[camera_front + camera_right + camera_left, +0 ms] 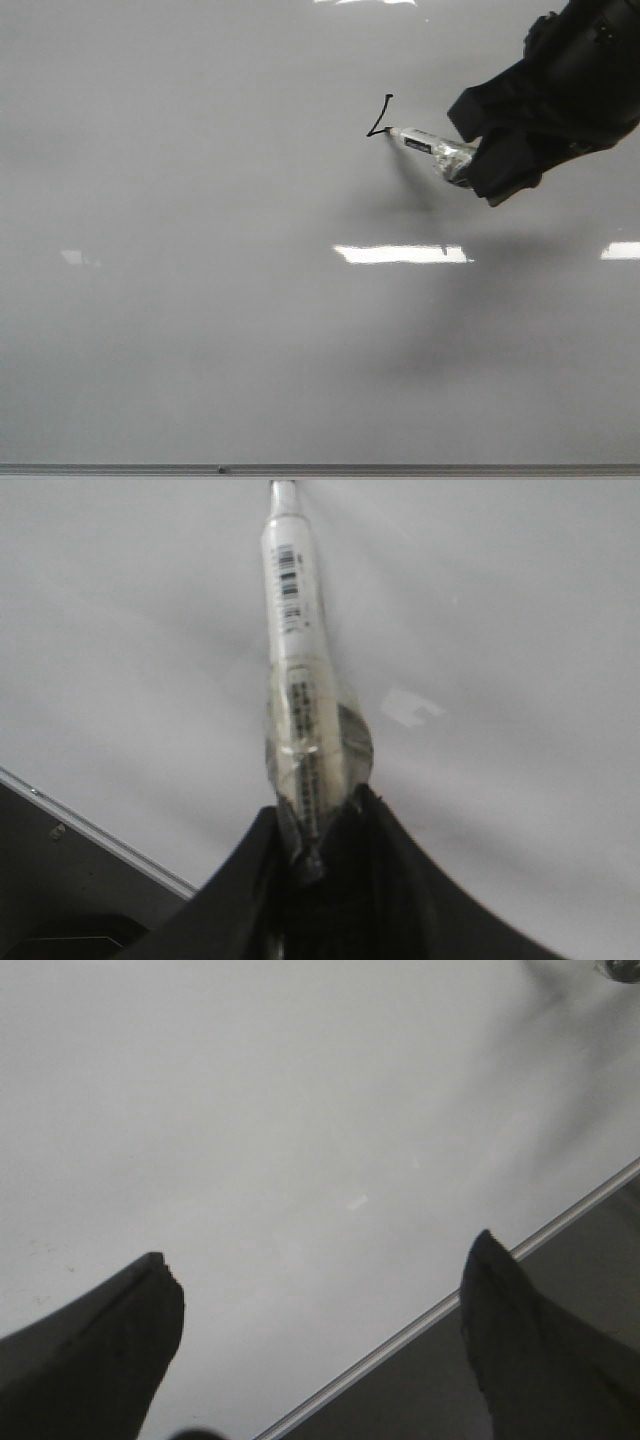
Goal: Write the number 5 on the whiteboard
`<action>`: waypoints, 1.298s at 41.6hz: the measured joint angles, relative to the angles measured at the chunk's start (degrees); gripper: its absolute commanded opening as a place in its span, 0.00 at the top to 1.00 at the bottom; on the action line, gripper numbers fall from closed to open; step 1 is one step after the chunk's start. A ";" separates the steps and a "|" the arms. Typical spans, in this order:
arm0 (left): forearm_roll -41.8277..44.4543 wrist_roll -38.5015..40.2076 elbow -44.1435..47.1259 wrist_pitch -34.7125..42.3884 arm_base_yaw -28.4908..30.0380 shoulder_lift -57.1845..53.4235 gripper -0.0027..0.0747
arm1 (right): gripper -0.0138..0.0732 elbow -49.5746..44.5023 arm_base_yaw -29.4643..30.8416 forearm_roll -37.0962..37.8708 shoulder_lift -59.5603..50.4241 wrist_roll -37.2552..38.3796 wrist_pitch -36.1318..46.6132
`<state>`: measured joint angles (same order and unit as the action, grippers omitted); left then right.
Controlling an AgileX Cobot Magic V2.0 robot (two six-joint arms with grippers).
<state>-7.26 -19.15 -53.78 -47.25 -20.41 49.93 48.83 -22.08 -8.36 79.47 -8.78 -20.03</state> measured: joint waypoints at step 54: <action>0.00 0.00 0.00 0.00 0.00 0.00 0.25 | 0.92 4.19 0.81 1.10 -2.32 -1.06 -3.82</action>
<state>-7.26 -19.15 -53.78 -47.25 -20.41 49.93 53.03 -21.27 -7.26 77.15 -9.83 -23.84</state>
